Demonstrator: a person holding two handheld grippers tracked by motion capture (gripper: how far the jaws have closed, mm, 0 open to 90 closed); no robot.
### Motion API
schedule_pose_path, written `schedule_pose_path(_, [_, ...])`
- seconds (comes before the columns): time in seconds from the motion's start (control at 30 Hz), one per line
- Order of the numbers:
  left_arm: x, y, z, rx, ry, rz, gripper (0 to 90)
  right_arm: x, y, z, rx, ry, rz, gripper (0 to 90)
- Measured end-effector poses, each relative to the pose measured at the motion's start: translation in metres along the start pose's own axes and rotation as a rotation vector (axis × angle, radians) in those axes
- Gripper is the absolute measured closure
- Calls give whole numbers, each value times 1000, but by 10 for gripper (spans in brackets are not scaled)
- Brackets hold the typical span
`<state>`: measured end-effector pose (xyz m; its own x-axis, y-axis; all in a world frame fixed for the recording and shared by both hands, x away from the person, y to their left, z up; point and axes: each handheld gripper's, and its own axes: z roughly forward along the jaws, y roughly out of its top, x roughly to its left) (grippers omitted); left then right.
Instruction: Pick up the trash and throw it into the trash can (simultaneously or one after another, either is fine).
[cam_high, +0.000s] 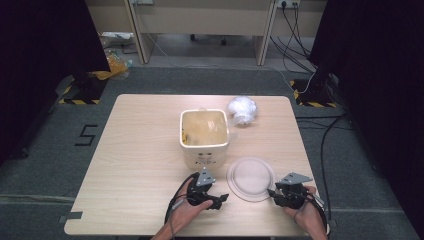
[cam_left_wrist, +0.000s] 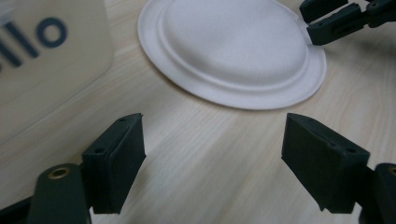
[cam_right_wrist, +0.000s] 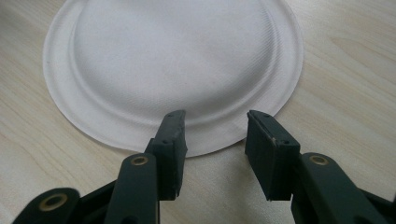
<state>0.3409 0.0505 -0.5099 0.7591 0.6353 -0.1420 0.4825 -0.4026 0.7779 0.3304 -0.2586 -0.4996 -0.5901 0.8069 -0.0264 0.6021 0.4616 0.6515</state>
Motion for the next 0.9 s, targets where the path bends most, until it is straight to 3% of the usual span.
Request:
schedule_pose_path(0.17, [-3, 7, 17, 27, 61, 45, 248, -1, -1, -1, -3, 7, 2, 578])
schedule_pose_path(0.23, [0, 7, 23, 39, 83, 45, 261, -1, -1, -1, -1, 10, 0, 573])
schedule_pose_path(0.33, [-1, 8, 25, 43, 118, 66, 268, -2, -2, -2, 3, 9, 11, 524])
schedule_pose_path(0.5, [-5, 11, 27, 55, 129, 86, 268, -14, 6, -8, -58, 30, 78, 435])
schedule_pose_path(0.63, [-8, 13, 30, 55, 128, 88, 268, -34, 19, -3, -87, 46, 149, 367])
schedule_pose_path(0.7, [-8, 13, 30, 52, 121, 83, 272, -42, 24, 6, -75, 69, 172, 353])
schedule_pose_path(0.83, [-9, 12, 32, 39, 111, 77, 273, -54, 29, 22, -43, 69, 204, 336])
schedule_pose_path(0.9, [-9, 12, 32, 38, 110, 77, 279, -59, 30, 27, -49, 101, 236, 336])
